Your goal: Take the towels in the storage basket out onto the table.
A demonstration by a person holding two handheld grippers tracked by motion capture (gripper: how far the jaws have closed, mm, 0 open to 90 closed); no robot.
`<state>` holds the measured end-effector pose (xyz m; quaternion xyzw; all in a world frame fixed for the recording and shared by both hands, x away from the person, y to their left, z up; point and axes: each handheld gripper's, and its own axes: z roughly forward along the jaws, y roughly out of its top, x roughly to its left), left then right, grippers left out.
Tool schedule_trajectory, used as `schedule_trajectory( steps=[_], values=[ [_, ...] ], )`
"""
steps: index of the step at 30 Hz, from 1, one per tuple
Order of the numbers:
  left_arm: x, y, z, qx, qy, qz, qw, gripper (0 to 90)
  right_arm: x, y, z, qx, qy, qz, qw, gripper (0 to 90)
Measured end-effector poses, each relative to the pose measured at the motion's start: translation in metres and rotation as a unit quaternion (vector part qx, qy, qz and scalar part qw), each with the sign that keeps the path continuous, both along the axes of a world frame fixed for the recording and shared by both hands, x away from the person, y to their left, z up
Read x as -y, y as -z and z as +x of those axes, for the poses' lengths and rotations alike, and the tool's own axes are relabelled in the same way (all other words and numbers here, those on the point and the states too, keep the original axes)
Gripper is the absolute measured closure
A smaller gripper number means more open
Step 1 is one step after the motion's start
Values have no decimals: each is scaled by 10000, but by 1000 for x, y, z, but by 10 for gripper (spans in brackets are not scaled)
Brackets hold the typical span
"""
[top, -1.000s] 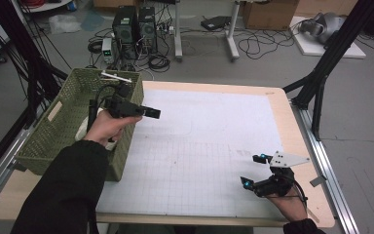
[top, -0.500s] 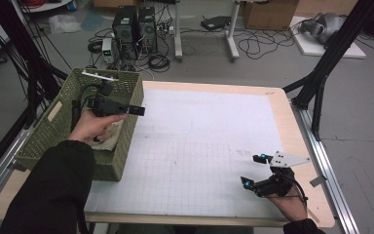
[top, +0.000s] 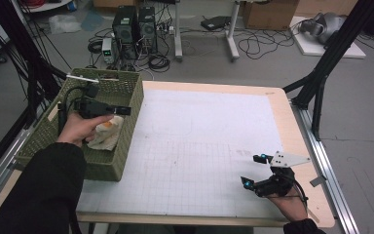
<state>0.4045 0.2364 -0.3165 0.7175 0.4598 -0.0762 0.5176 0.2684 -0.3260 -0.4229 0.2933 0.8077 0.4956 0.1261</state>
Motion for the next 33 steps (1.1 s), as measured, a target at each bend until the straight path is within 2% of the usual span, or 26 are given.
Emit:
schedule_trajectory(
  steps=[7,11,20,24,28,29,31,33],
  values=[
    [-15,0,-2,71,-272,166,9995,360,0,1,0,-6,-18,-17,10000,40],
    [-21,2,-4,114,-440,359,9983,363,0,1,0,7,-19,-13,10000,40],
    [-36,15,-5,46,-682,599,9959,369,0,1,0,-16,-11,-18,10000,40],
    [-41,17,-5,84,-826,776,9935,375,0,1,0,-23,-11,-14,10000,40],
    [-44,20,-6,77,-936,1042,9901,382,1,1,0,-25,-17,-24,10000,40],
    [-45,21,-5,48,-993,1128,9886,397,0,1,0,-45,-17,-14,10000,40],
    [-45,22,-5,50,-993,1134,9886,401,0,2,0,-59,-31,-27,10000,40],
    [-44,23,-5,62,-1025,1229,9871,401,-1,2,0,-46,-40,-33,10000,40]
  ],
)
